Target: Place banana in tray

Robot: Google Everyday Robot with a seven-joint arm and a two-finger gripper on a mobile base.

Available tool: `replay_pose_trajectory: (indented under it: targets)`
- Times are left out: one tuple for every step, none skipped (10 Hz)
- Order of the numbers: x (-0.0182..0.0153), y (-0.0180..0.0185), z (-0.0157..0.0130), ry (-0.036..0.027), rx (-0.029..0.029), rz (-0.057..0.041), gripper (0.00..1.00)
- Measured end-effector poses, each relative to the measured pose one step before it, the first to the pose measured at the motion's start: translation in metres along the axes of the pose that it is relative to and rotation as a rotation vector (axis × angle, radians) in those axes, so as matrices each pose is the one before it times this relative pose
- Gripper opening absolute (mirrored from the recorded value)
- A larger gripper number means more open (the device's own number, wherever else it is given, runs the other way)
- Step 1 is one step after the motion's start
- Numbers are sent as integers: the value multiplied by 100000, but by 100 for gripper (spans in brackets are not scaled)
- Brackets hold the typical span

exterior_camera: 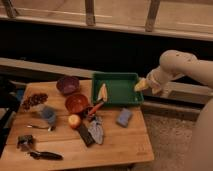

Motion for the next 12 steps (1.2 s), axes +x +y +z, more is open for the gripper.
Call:
replay_pose_trajectory:
  targets:
    - [-1272, 2681, -305, -2090, -1087, -4933, 66]
    - [-876, 1795, -137, -1252, -513, -3071, 66]
    - [-1068, 2152, -35, -986, -860, -3670, 66]
    - [-756, 1818, 63, -239, -1308, -2629, 66]
    - [-694, 2362, 181, -931, -1133, -2516, 66]
    - [-197, 610, 49, -499, -45, -650, 66]
    - [49, -425, -115, -177, 686, -29, 66]
    - [10, -9, 16, 33, -2, 54, 66]
    - [-85, 318, 112, 55, -311, -321, 66]
    - [43, 12, 115, 75, -220, 273, 66]
    - [-56, 184, 513, -270, -2768, 1470, 66]
    - [-141, 296, 757, -196, -3111, 937, 66]
